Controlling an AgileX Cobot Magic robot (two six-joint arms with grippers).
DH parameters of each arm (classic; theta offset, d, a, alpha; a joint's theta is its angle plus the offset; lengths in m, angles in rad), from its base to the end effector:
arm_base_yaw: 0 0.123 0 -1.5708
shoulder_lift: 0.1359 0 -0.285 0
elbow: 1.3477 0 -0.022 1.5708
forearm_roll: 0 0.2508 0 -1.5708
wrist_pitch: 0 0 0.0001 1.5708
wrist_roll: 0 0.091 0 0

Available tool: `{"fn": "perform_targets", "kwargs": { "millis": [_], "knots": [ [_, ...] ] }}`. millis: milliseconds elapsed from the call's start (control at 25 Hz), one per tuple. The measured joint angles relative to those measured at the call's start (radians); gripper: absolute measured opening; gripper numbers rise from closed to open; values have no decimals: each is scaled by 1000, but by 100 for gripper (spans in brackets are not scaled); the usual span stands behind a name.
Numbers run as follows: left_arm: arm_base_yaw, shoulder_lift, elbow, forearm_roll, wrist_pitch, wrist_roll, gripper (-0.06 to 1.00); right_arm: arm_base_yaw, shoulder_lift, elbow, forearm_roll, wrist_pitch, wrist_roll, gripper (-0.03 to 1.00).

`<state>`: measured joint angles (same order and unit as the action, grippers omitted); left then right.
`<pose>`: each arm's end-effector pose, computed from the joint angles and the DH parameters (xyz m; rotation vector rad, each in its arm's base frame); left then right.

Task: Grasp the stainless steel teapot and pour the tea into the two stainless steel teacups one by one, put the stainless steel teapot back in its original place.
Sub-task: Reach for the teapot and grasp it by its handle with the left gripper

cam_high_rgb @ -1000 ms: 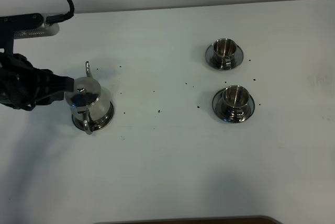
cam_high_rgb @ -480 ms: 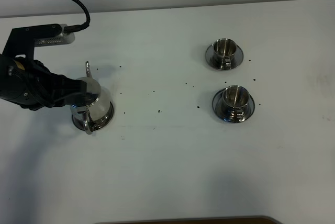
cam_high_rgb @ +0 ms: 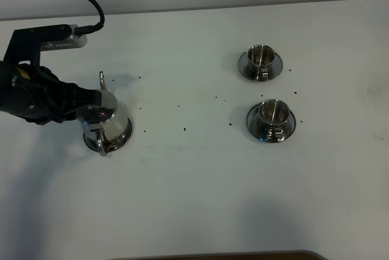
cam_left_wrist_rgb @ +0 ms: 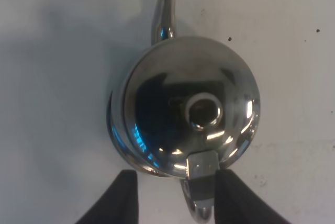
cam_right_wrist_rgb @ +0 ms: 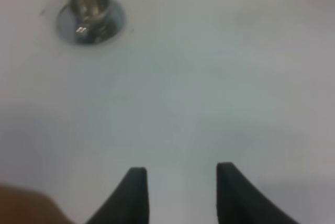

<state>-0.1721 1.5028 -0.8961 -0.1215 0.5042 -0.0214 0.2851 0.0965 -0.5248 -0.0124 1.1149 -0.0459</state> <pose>0.2901 -0.0558 0.2244 0.0790 2.5989 -0.1850 0.0052 0.0005 0.2800 -0.3575 2.1431 0.1217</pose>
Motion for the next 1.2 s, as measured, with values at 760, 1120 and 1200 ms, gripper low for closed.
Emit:
{"fn": "perform_targets", "kwargs": {
  "millis": [760, 1120, 1200],
  "knots": [
    [0, 3, 63, 0, 89, -55, 40, -347, -103, 0, 12, 0, 1, 31],
    [-3, 3, 65, -38, 61, -102, 38, -347, -103, 0, 12, 0, 0, 31],
    [-18, 3, 65, -56, 61, -102, 38, -347, -103, 0, 12, 0, 0, 31]
  ]
}}
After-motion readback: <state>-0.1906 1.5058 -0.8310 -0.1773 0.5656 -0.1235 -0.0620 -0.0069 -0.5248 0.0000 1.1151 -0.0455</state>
